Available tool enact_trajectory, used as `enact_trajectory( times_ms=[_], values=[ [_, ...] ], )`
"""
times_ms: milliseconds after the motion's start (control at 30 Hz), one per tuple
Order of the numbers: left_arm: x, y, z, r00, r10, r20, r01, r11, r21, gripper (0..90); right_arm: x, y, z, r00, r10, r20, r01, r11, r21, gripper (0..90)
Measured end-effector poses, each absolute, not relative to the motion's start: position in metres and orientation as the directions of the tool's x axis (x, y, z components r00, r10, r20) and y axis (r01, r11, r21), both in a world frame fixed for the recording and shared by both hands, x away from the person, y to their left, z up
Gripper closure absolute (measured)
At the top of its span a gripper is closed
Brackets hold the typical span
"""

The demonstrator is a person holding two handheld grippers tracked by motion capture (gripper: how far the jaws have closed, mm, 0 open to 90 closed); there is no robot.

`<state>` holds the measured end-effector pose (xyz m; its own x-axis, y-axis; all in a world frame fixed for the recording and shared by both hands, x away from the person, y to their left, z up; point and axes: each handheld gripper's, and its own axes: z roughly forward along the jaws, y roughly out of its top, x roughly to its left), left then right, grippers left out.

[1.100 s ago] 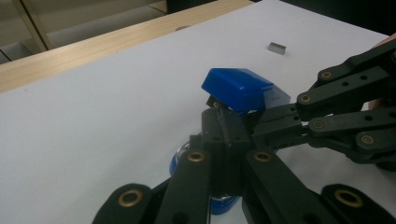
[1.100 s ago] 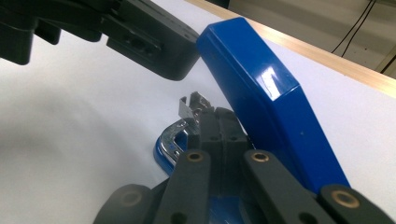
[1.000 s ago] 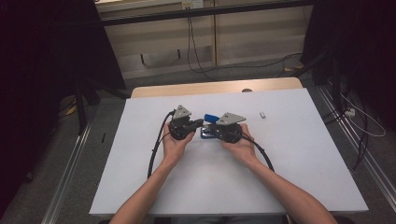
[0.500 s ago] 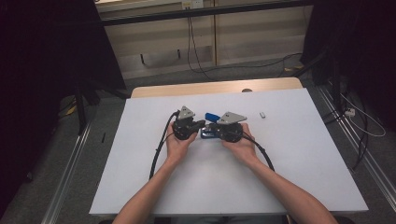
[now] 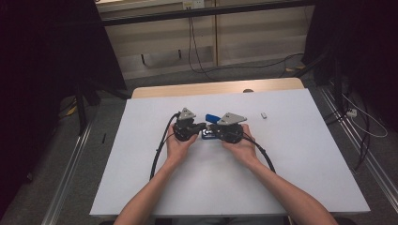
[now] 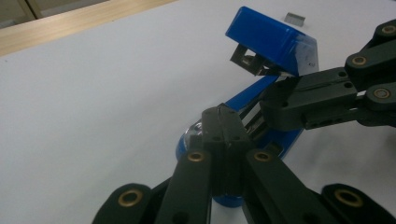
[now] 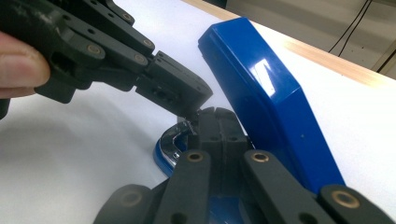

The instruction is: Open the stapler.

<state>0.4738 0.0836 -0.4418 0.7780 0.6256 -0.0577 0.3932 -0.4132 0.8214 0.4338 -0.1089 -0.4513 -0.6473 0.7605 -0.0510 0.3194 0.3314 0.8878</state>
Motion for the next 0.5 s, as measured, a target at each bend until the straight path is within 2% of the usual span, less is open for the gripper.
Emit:
enact_trajectory(
  times_ms=[500],
  values=[
    [0.4733,0.0831,-0.4416,0.777,0.628,-0.047,0.389,-0.42,0.82,90.0,0.4368,-0.0992,-0.4464,-0.599,0.799,-0.055,0.311,0.295,0.903,90.0]
  ],
)
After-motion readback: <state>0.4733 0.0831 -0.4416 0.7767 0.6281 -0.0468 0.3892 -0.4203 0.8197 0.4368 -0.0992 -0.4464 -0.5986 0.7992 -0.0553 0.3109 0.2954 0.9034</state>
